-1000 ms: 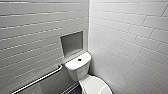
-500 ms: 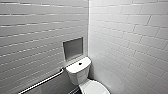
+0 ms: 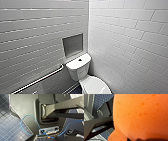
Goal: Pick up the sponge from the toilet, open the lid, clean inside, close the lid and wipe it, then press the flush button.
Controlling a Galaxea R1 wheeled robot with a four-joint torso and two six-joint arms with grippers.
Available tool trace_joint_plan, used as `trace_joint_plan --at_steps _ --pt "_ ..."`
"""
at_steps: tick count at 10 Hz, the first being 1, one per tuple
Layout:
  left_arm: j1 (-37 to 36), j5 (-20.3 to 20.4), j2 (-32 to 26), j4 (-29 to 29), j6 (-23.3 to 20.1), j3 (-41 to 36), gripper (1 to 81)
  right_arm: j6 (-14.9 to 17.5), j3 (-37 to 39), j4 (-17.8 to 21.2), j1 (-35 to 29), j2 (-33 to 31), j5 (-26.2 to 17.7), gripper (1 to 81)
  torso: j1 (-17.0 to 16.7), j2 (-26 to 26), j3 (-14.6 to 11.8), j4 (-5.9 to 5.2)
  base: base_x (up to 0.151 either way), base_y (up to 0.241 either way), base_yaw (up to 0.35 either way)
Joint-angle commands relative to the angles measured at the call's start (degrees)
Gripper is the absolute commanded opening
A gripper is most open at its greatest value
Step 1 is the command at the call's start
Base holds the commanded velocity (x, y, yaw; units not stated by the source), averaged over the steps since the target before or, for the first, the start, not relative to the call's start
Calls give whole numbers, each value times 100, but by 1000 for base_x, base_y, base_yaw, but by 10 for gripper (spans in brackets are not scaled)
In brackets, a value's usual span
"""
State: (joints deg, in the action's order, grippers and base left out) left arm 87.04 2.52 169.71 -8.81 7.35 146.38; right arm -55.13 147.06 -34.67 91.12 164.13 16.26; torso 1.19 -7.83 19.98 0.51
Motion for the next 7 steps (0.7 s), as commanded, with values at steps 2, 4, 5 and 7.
trace_joint_plan --at_steps 2,4,5,7 --pt "-139 -331 2 29 -23 -31 811 19 121 -163 -125 -9 -194 10 -4 48 2 0 0 0 0" --pt "-139 -331 2 29 -23 -31 811 19 121 -163 -116 -1 -194 10 -19 92 -582 0 0 0 0" --pt "-139 -340 11 11 -23 -31 811 19 121 -163 -107 -1 -185 10 -22 87 -666 0 0 0 0" --pt "-139 -551 29 2 -23 57 811 28 147 -171 -90 16 -194 10 -24 85 -1032 0 0 0 0"
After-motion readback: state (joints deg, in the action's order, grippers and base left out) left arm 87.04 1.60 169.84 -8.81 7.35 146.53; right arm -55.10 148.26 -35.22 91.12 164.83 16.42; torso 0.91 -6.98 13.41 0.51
